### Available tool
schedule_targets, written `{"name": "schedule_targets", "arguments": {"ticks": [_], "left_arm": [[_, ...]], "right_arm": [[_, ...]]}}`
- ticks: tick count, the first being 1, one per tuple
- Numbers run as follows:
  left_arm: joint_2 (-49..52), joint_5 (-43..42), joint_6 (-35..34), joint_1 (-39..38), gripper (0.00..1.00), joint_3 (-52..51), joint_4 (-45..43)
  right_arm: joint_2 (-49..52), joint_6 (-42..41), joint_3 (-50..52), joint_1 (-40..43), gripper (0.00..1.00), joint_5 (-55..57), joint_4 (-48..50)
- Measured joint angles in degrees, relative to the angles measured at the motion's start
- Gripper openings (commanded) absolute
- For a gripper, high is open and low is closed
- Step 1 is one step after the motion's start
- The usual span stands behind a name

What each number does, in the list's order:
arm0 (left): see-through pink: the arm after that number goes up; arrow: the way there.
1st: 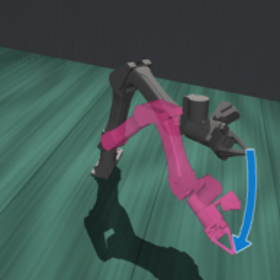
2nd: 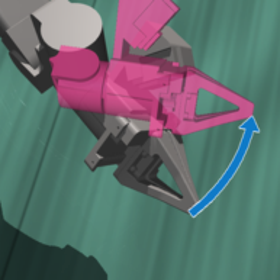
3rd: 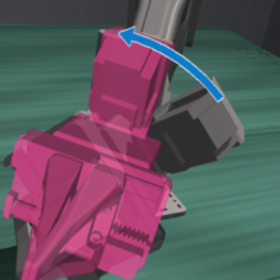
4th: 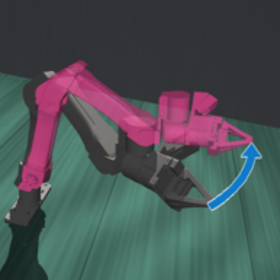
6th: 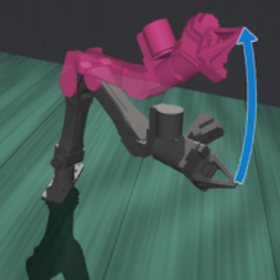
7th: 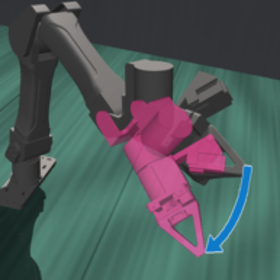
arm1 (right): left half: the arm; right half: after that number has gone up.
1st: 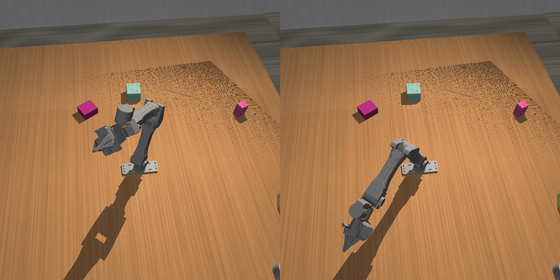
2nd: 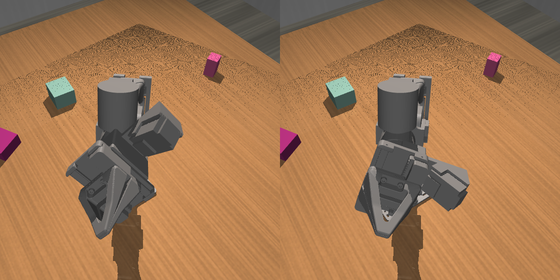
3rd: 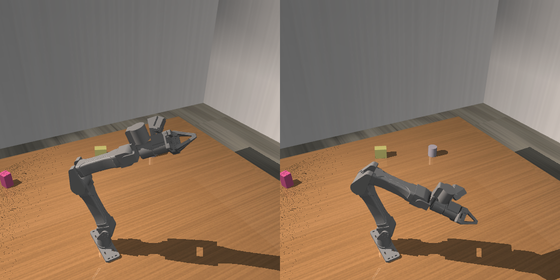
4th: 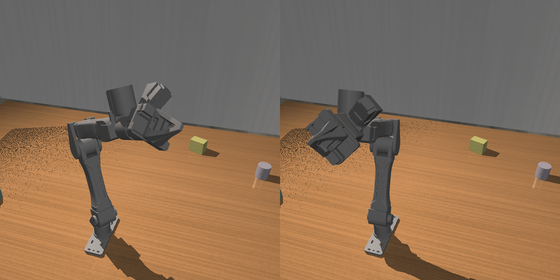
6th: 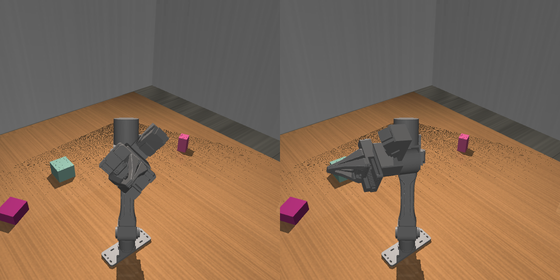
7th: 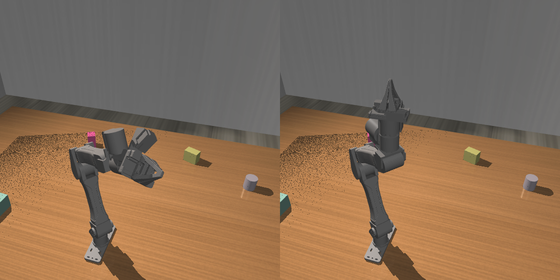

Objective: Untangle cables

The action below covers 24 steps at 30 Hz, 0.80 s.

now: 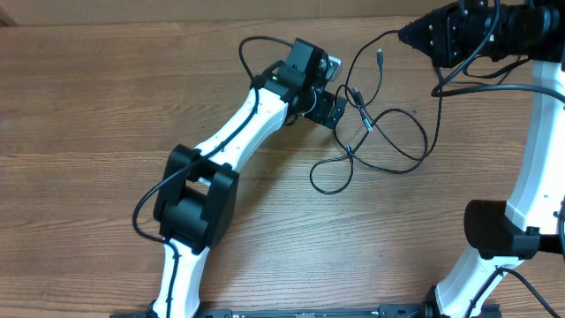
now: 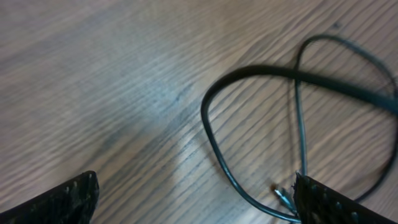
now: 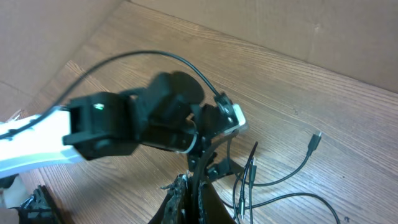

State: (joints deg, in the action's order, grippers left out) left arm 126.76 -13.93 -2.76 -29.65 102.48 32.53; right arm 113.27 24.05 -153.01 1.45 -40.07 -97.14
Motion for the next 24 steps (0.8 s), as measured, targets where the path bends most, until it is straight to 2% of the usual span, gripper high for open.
{"name": "schedule_targets", "arguments": {"ticks": [5, 7, 9, 14, 18, 21, 22, 24], "left_arm": [[1.05, -3.28, 0.0, 0.0, 1.0, 0.0, -5.92], [1.05, -1.9, -0.04, -0.02, 1.0, 0.0, -8.11], [1.05, 3.58, -2.43, 0.0, 1.0, 0.0, -9.38], [1.05, 25.14, -12.96, 0.22, 1.0, 0.0, -5.29], [1.05, 34.01, -18.56, 1.73, 1.0, 0.0, 0.33], [1.05, 32.85, -23.17, 4.87, 1.0, 0.0, 1.66], [1.05, 30.01, -23.45, 5.99, 1.0, 0.0, 1.14], [1.05, 18.73, -21.38, 9.03, 1.0, 0.0, -1.55]], "right_arm": [[0.0, 0.0, 0.0, 0.0, 0.04, -0.11, -0.04], [0.0, 0.0, 0.0, 0.0, 0.04, -0.13, -0.02], [0.0, 0.0, 0.0, 0.0, 0.04, -0.17, 0.0], [0.0, -0.02, 0.0, 0.0, 0.04, -0.15, -0.02], [0.0, -0.04, 0.0, 0.0, 0.04, -0.15, -0.02], [0.0, 0.0, 0.0, 0.0, 0.04, -0.17, -0.02], [0.0, -0.04, 0.0, 0.0, 0.04, -0.15, 0.0], [0.0, 0.0, 0.0, 0.0, 0.04, -0.13, -0.04]]}}
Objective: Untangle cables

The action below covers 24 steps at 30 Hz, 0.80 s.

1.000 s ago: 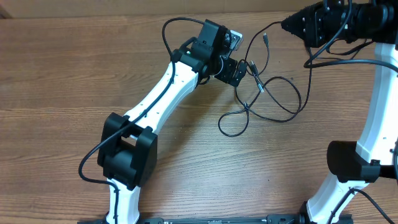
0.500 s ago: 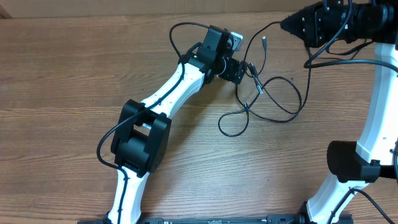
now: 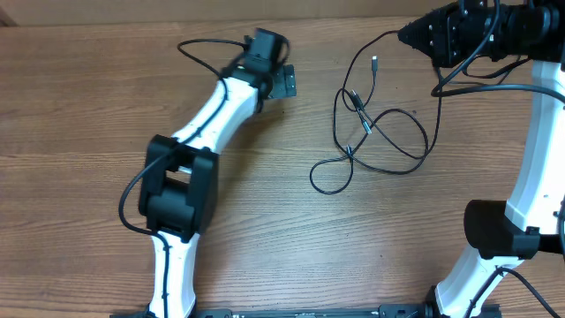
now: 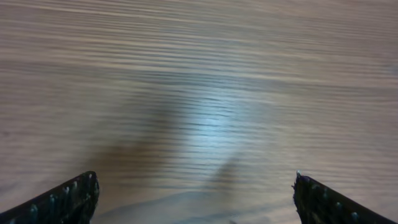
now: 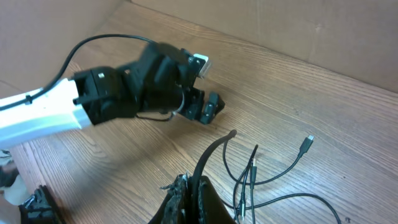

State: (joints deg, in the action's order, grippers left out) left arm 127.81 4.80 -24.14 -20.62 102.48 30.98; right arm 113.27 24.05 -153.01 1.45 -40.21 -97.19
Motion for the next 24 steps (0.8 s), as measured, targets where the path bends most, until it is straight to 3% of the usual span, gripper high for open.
{"name": "schedule_targets", "arguments": {"ticks": [6, 9, 15, 21, 24], "left_arm": [[0.0, -30.27, 20.76, 1.66, 1.0, 0.0, -0.17], [0.0, -37.66, 29.51, 0.13, 1.0, 0.0, 0.07], [0.0, -35.87, 38.95, -2.25, 1.0, 0.0, -4.15], [0.26, -32.35, 40.89, -3.69, 1.0, 0.0, -14.56], [0.85, -32.3, 40.94, -4.55, 1.0, 0.0, -15.34]], "right_arm": [[0.0, 0.0, 0.0, 0.0, 0.04, 0.2, 0.02], [0.0, -0.04, 0.0, 0.0, 0.04, 0.2, 0.02], [0.0, -0.02, 0.0, 0.0, 0.04, 0.22, 0.04], [0.0, -0.04, 0.0, 0.0, 0.04, 0.24, 0.0], [0.0, 0.02, 0.0, 0.0, 0.04, 0.26, 0.0]]}}
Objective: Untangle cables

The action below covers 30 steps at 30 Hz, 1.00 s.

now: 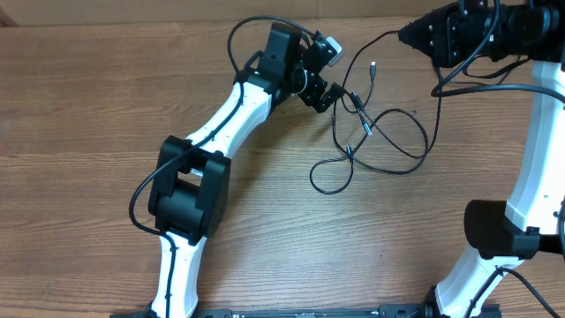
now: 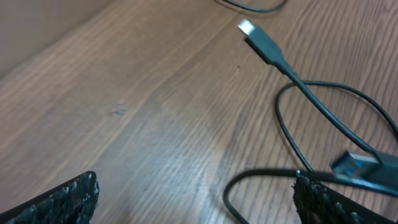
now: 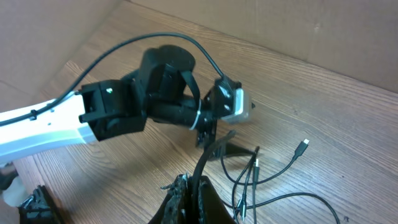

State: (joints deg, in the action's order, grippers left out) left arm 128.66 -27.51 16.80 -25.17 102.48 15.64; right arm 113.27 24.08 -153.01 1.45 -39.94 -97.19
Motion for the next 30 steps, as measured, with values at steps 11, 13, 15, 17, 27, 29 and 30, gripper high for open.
{"name": "schedule_targets", "arguments": {"ticks": [11, 13, 15, 17, 27, 29, 30], "left_arm": [[1.77, 0.13, 0.15, -1.97, 1.0, 0.0, 2.01], [1.77, -0.22, 0.15, -1.97, 1.0, 0.0, 2.05], [1.77, -0.11, 0.15, -1.97, 0.99, 0.0, 1.2], [1.77, 1.33, -0.11, -1.97, 1.0, 0.0, -1.25], [1.77, 4.7, -8.44, -3.74, 1.0, 0.0, -9.7], [1.77, 4.85, -8.98, -4.9, 1.0, 0.0, -9.62], [1.77, 4.85, -9.18, -5.53, 1.0, 0.0, -9.51]], "right_arm": [[0.0, 0.0, 0.0, 0.0, 0.04, 0.15, 0.04], [0.0, -0.02, 0.0, 0.0, 0.04, 0.28, 0.0], [0.0, -0.04, 0.0, 0.0, 0.04, 0.33, 0.04], [0.0, -0.04, 0.0, 0.0, 0.04, 0.24, 0.04], [0.0, -0.02, 0.0, 0.0, 0.04, -2.54, 0.04], [0.0, -0.07, 0.0, 0.0, 0.04, -2.78, 0.04], [0.0, -0.09, 0.0, 0.0, 0.04, -2.75, 0.02]]}}
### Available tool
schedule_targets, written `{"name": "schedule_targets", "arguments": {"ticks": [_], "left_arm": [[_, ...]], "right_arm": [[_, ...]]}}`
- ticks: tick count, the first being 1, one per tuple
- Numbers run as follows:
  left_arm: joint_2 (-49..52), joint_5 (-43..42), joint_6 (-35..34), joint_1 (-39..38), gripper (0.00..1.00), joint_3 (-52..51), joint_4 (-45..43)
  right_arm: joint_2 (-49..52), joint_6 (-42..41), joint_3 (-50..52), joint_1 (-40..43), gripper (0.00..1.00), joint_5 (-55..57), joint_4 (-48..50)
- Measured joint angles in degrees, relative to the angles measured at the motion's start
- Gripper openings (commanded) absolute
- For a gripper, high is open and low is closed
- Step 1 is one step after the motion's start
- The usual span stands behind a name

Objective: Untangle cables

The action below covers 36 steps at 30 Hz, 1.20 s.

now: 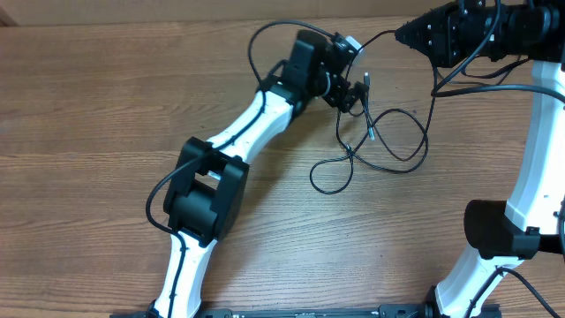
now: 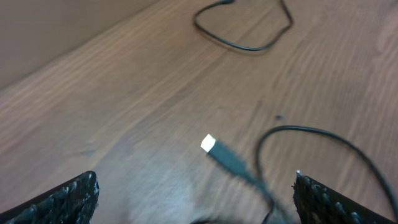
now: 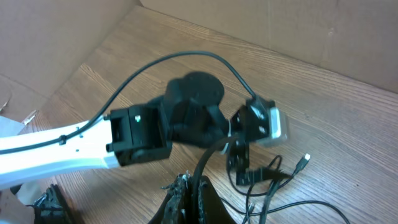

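Thin black cables [image 1: 388, 141] lie tangled on the wood, right of centre. My left gripper [image 1: 353, 92] hovers over the tangle's upper left edge, open and empty. In the left wrist view, between its fingertips [image 2: 68, 198], the left gripper [image 2: 196, 190] frames a blurred black plug with a silver tip [image 2: 210, 144]; a cable loop [image 2: 242, 34] lies beyond. My right gripper [image 1: 408, 34] stays high at the back right. In its own view the right gripper [image 3: 198, 186] is shut on a thicker black cable [image 3: 214, 152] rising from its fingers.
Cardboard walls [image 3: 348, 31] stand behind the table's far edge. The left arm [image 1: 256, 115] stretches diagonally from the front to the cables. The right arm's white link [image 1: 534, 150] stands at the right side. A small plug [image 3: 305, 160] lies beside the tangle.
My left gripper has shifted right and now sits over the upper edge of the tangle, with a silver-tipped plug between its open fingers. The right gripper holds its cable as before.
My open left gripper was first low at the tangle's left edge. Then it was off to the left over bare wood. Then it stood back beside the cables, and now over their top. The right gripper kept hold of the thick cable throughout.
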State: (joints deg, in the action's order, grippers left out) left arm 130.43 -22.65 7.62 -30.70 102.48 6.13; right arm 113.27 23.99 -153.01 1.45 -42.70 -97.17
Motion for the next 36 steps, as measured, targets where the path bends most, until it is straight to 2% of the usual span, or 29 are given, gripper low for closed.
{"name": "schedule_targets", "arguments": {"ticks": [11, 19, 25, 32, 36], "left_arm": [[0.0, 3.5, -0.24, -0.66, 1.0, 0.0, 7.89], [0.0, 4.52, -0.24, -0.39, 1.0, 0.0, 19.58], [0.09, 5.31, 0.04, -0.37, 1.0, 0.0, 26.05], [0.09, 8.17, 0.07, -0.37, 1.0, 0.0, 27.54], [0.09, 8.41, 0.07, -0.33, 1.0, 0.0, 27.74]], "right_arm": [[-1.11, -1.88, 0.0, 0.0, 0.04, 0.68, 0.83], [-12.0, -5.31, -0.17, 0.0, 0.04, 1.18, 4.59], [-14.93, -8.07, -0.76, 0.07, 0.04, 6.4, 5.16], [-14.93, -8.98, -0.76, 3.91, 0.04, 13.9, 5.2], [-14.93, -8.96, -0.76, 5.99, 0.04, 22.95, 5.25]]}}
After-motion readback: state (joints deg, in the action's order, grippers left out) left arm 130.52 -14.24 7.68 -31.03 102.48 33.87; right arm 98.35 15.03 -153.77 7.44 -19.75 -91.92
